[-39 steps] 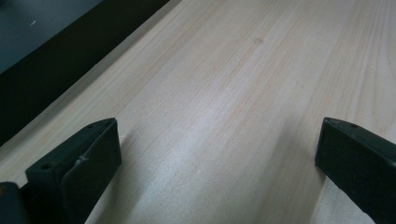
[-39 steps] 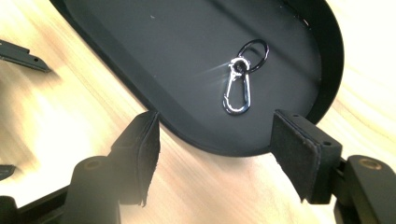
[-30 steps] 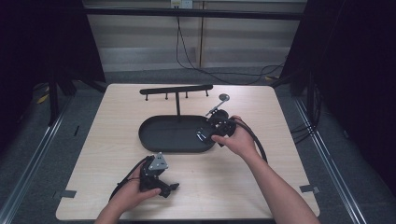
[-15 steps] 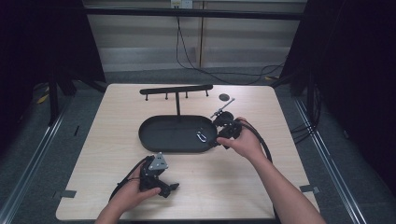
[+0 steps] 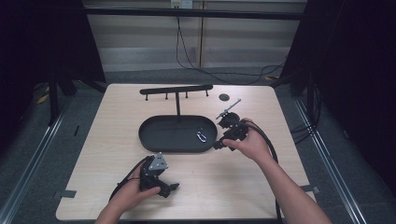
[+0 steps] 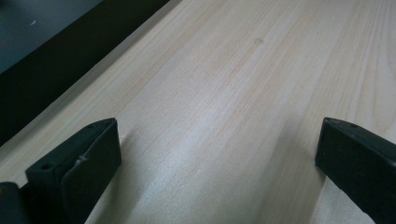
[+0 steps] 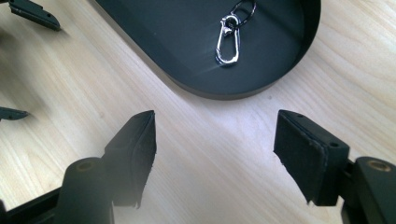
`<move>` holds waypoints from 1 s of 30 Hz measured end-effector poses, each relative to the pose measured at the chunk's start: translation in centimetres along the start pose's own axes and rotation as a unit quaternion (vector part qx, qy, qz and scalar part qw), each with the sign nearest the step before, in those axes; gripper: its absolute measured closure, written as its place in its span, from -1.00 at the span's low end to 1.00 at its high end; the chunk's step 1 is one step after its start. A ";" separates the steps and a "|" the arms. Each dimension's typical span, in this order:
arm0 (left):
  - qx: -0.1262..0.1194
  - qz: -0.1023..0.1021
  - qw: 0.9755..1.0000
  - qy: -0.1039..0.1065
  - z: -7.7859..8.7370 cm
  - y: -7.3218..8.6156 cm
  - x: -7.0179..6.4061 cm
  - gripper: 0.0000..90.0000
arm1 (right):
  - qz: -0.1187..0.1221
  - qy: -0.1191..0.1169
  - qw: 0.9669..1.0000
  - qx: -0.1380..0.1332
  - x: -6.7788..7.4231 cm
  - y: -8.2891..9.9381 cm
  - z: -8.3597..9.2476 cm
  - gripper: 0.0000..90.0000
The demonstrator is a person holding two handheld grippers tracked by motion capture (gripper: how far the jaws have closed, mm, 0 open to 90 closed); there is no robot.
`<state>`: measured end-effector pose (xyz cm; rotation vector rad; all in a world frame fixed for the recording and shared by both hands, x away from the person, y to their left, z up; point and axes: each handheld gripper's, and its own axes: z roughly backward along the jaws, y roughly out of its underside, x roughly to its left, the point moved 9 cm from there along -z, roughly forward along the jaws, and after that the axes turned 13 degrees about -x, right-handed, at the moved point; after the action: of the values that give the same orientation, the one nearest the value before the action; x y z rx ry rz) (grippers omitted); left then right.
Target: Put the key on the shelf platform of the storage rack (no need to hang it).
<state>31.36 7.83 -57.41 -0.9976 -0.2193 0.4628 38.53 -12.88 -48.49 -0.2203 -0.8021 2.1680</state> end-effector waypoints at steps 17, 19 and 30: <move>0.000 0.000 1.000 0.000 0.0 0.0 0.0 -1.00 | 0.012 0.004 1.000 0.000 0.0 1.1 1.3 -0.33; 0.000 0.002 1.000 0.000 0.0 0.0 0.0 -1.00 | 0.021 0.008 1.000 0.003 -0.1 1.3 1.4 -0.33; 0.000 0.002 1.000 0.000 0.0 0.0 0.0 -1.00 | 0.026 0.007 1.000 0.005 -0.1 2.1 2.2 -0.33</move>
<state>31.33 7.80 -57.41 -0.9991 -0.2169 0.4657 36.36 -15.05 -48.06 -0.2535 -0.7863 2.2161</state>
